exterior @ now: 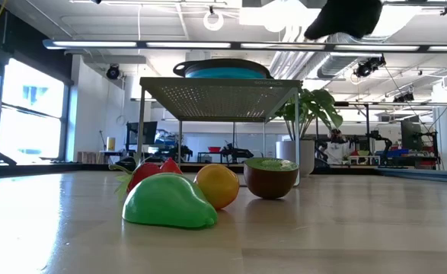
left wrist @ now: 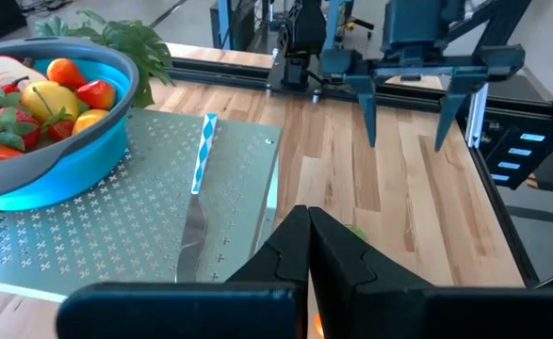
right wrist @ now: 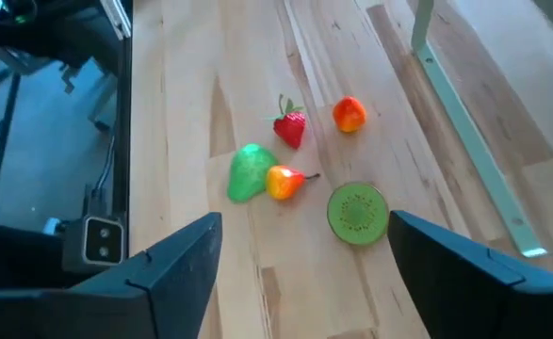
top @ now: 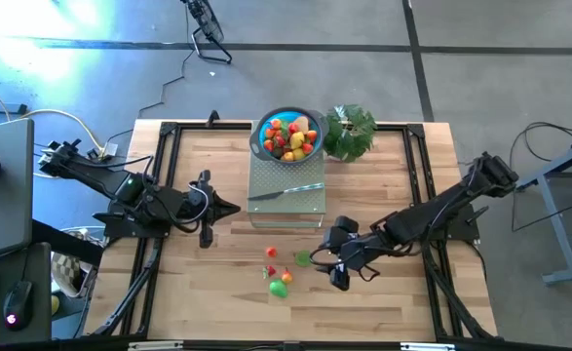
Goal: Pick & Place Fruit
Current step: Put the brown kiwi in the blue bowl on the shelf, then put the orange peach in the blue bowl on the shelf
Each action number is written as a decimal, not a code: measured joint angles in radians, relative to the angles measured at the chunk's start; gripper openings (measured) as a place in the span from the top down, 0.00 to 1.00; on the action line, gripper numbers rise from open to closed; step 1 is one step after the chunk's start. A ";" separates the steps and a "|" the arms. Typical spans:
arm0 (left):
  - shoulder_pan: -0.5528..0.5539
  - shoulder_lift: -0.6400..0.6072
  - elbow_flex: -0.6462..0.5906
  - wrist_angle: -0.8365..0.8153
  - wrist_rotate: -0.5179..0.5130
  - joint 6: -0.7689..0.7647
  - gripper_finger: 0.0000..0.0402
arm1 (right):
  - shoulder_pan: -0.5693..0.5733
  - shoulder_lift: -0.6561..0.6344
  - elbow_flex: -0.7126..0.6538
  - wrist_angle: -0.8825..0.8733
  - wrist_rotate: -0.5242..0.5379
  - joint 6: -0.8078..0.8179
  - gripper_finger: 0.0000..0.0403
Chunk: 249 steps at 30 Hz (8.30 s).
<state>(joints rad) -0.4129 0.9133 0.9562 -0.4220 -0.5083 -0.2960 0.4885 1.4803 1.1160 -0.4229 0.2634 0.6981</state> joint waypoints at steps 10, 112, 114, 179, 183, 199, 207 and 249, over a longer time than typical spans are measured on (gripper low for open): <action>0.000 0.001 0.000 -0.008 0.000 0.003 1.00 | 0.000 0.001 -0.130 0.162 0.060 0.012 0.28; 0.000 0.000 0.000 -0.085 -0.005 -0.026 1.00 | -0.098 0.378 -0.168 0.455 -0.010 -0.205 0.20; 0.000 0.000 0.000 -0.085 -0.005 -0.027 1.00 | -0.098 0.378 -0.168 0.456 -0.010 -0.204 0.22; 0.000 0.001 0.000 -0.090 -0.011 -0.028 1.00 | -0.170 0.006 0.011 0.576 0.234 -0.316 0.47; 0.000 0.001 0.000 -0.073 -0.040 -0.068 1.00 | -0.221 0.006 0.082 0.575 0.370 -0.431 0.47; 0.000 0.001 0.000 -0.030 -0.156 -0.076 1.00 | -0.496 0.049 0.119 0.300 0.392 -0.357 0.47; 0.000 0.001 0.000 -0.030 -0.157 -0.076 1.00 | -0.543 0.059 0.119 0.274 0.392 -0.355 0.47; 0.000 0.001 0.000 -0.052 -0.130 -0.076 1.00 | -0.351 -0.074 0.119 0.414 0.240 -0.296 0.38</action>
<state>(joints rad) -0.4126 0.9142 0.9558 -0.4744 -0.6384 -0.3721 0.1376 1.4066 1.2354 -0.0084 0.5034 0.4022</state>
